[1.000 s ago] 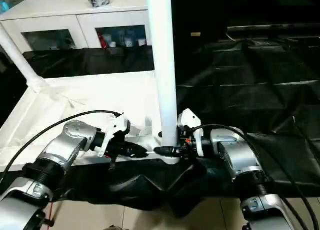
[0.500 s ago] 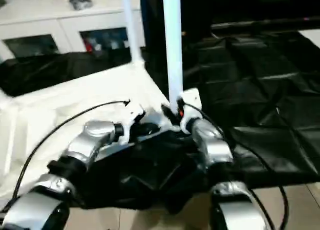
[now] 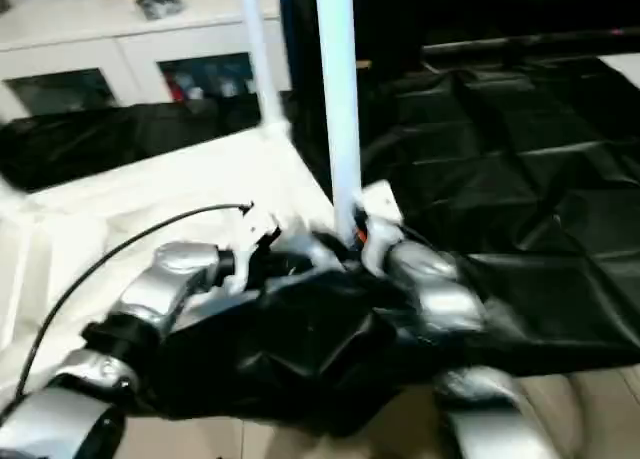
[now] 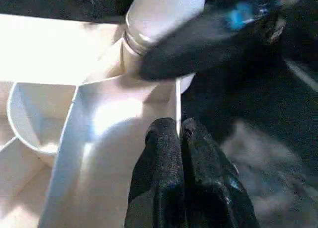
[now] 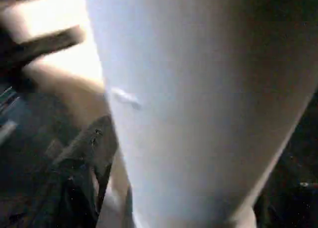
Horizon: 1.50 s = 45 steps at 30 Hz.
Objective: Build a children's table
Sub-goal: Rotate leg to tighten
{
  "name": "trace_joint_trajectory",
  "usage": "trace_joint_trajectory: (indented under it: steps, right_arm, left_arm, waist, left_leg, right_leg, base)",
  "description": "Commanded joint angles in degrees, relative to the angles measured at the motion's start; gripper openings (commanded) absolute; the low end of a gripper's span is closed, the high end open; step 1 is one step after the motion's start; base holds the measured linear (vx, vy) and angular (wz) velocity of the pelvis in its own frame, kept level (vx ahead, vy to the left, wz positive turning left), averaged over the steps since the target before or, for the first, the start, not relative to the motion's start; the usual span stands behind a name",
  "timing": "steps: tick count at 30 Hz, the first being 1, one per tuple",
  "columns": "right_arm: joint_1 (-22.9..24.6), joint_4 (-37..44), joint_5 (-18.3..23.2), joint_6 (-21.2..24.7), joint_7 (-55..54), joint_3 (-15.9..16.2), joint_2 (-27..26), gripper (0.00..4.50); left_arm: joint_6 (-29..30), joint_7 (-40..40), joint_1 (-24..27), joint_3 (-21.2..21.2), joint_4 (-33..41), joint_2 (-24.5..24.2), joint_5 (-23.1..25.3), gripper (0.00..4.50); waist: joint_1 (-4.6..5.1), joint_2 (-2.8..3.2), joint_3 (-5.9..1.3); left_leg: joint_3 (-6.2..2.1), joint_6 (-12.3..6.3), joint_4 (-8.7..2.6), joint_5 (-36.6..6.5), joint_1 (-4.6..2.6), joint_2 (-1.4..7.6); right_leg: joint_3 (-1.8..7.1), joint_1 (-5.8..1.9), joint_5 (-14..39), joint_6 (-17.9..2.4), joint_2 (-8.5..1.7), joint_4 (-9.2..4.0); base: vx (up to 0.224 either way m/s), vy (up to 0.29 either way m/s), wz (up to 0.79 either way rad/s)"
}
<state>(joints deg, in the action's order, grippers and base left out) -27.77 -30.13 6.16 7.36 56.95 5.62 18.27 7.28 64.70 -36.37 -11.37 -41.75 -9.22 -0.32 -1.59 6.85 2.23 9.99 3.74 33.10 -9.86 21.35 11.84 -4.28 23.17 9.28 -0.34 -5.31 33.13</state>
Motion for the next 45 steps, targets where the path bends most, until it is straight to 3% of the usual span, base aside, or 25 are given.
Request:
trace_joint_trajectory:
  steps: [1, 4, 5, 6, 14, 20, 23, 25, 28, 31, 33, 35, 37, 40, 45]
  right_arm:
    - [1.3, 4.3, 2.6, 2.0, 11.2, 8.0, -2.1, 3.61]
    - [1.6, 4.8, 2.8, 2.9, 15.4, 8.5, -0.1, 3.61]
    - [1.6, 4.8, 2.9, 3.4, 17.4, 8.8, 0.7, 3.47]
    - [1.5, 4.9, 3.0, 3.8, 18.4, 9.0, 1.1, 3.38]
    - [2.0, 7.0, 3.5, 6.2, 21.0, 10.4, 2.7, 2.82]
    - [3.1, 8.0, 3.1, 6.4, 19.1, 9.7, 1.0, 2.58]
    - [2.6, 6.0, 2.3, 4.9, 13.2, 8.1, -1.4, 2.57]
    - [1.0, 1.3, 0.8, 4.2, 2.1, 5.1, -5.5, 2.56]
    - [-1.4, -5.2, -0.9, 2.7, -11.9, 1.8, -10.8, 2.54]
    - [-3.3, -9.6, -1.2, 2.6, -22.0, -0.7, -15.4, 2.54]
    - [-4.2, -11.4, -1.9, 2.5, -25.9, -1.1, -16.4, 2.54]
    - [-6.0, -14.9, -4.0, 1.4, -31.7, -1.6, -18.2, 2.54]
    - [-6.8, -16.7, -4.8, 0.4, -32.4, -1.7, -18.8, 2.54]
    - [-7.3, -16.7, -1.6, 0.1, -29.4, -4.5, -19.5, 3.24]
    - [-6.3, -13.7, -2.8, -1.3, -23.1, -1.1, -16.8, 3.58]
  left_arm:
    - [-2.2, 2.4, -2.1, -1.1, 1.8, 0.5, -1.5, 0.0]
    - [-0.9, 6.2, -2.5, -1.7, 2.1, -1.1, -1.6, 0.0]
    - [0.2, 8.1, -2.8, -1.9, 2.4, -1.9, -1.8, 0.0]
    - [0.8, 9.0, -3.0, -2.0, 2.4, -2.3, -1.8, 0.0]
    - [0.7, 10.4, -3.5, -2.1, 1.9, -3.2, -2.1, 0.0]
    - [0.9, 7.9, -2.5, -1.1, 2.6, -2.5, -2.1, 0.0]
    - [0.9, 4.2, -2.6, 0.0, 2.0, -1.4, -1.8, 0.0]
    - [1.2, -0.6, -2.8, 1.1, 1.3, 0.3, -1.4, 0.0]
    - [2.5, -8.4, -3.3, 2.6, 0.3, 3.3, -1.1, 0.0]
    - [2.2, -14.5, -3.8, 3.3, -0.6, 5.9, -0.5, 0.0]
    - [2.2, -16.0, -3.9, 3.4, -0.6, 6.8, -0.3, 0.0]
    - [2.2, -18.3, -3.9, 3.6, -0.4, 8.4, -0.3, 0.0]
    - [2.4, -18.9, -3.9, 3.6, 0.0, 9.3, -0.5, 0.0]
    - [1.6, -18.3, -3.6, 3.1, 0.2, 9.4, 0.0, 0.0]
    - [-0.2, -14.2, -3.2, 1.8, 0.0, 7.5, 0.4, 0.0]
  waist:
    - [-0.35, -1.34, -3.88]
    - [-0.67, -1.36, -3.65]
    - [-0.91, -1.71, -3.59]
    - [-1.0, -1.5, -3.5]
    - [-1.68, -1.62, -3.8]
    - [-1.84, -1.59, -3.76]
    - [-1.74, -1.62, -3.69]
    - [-1.28, -1.91, -3.56]
    - [0.15, -1.85, -3.26]
    - [0.8, -1.75, -3.35]
    - [1.28, -1.88, -3.61]
    - [1.31, -1.89, -3.65]
    - [1.25, -1.91, -3.6]
    - [1.21, -1.4, -3.67]
    - [1.16, -1.74, -3.68]
  left_leg:
    - [0.25, -8.61, -2.68, -10.8, -0.19, 0.57]
    - [0.24, -7.09, -2.95, -13.2, -0.41, 0.61]
    - [0.16, -6.61, -3.08, -13.5, -0.37, 0.66]
    - [0.12, -6.32, -3.19, -14.1, -0.39, 0.7]
    - [0.09, -6.02, -2.99, -11.5, -0.36, 0.66]
    - [0.09, -5.94, -3.0, -11.4, -0.29, 0.62]
    - [0.07, -5.46, -3.09, -11.9, -0.35, 0.67]
    - [-0.01, -4.27, -3.29, -12.7, -0.32, 0.54]
    - [-0.26, -2.25, -3.63, -14.9, -0.33, 0.27]
    - [-0.24, -2.52, -3.56, -15.4, -0.44, 0.17]
    - [-0.15, -3.4, -3.4, -13.7, -0.26, 0.17]
    - [0.03, -4.39, -3.21, -12.5, -0.06, -0.09]
    - [0.07, -4.54, -3.2, -12.7, -0.16, -0.06]
    - [0.04, -5.28, -3.21, -12.6, -0.19, 0.1]
    - [0.06, -5.52, -3.22, -13.8, -0.19, 0.13]
  right_leg:
    - [1.37, -3.64, 10.0, -14.4, -2.15, -3.41]
    - [1.36, -3.37, 14.9, -13.5, -2.19, -3.82]
    - [1.39, -3.38, 16.3, -13.1, -2.25, -3.75]
    - [1.43, -3.33, 17.7, -12.6, -2.26, -3.91]
    - [1.65, -3.3, 14.1, -13.0, -2.29, -3.54]
    - [1.56, -3.28, 15.0, -12.6, -2.29, -3.65]
    - [1.58, -3.16, 16.3, -12.1, -2.33, -3.75]
    - [1.51, -3.04, 19.1, -11.2, -2.36, -3.98]
    - [1.29, -2.91, 22.5, -10.3, -2.35, -4.21]
    - [1.41, -2.83, 22.5, -10.1, -2.34, -4.49]
    - [1.52, -2.95, 18.3, -11.1, -2.27, -4.21]
    - [1.45, -3.12, 17.6, -11.3, -2.34, -4.22]
    - [1.36, -3.05, 18.6, -11.1, -2.33, -4.37]
    - [1.45, -3.11, 17.0, -11.4, -2.22, -4.21]
    - [1.32, -3.3, 16.8, -11.8, -2.24, -4.2]
  base:
    - [0.0, 0.0, 0.0]
    - [0.0, 0.0, 0.0]
    - [0.0, 0.0, 0.0]
    - [0.0, 0.0, 0.0]
    - [0.0, 0.0, 0.0]
    - [0.0, 0.0, 0.0]
    - [0.0, 0.0, 0.0]
    - [0.0, 0.0, 0.0]
    - [0.0, 0.0, 0.0]
    - [0.0, 0.0, 0.0]
    - [0.0, 0.0, 0.0]
    - [0.0, 0.0, 0.0]
    - [0.0, 0.0, 0.0]
    - [0.0, 0.0, 0.0]
    - [0.0, 0.0, 0.0]
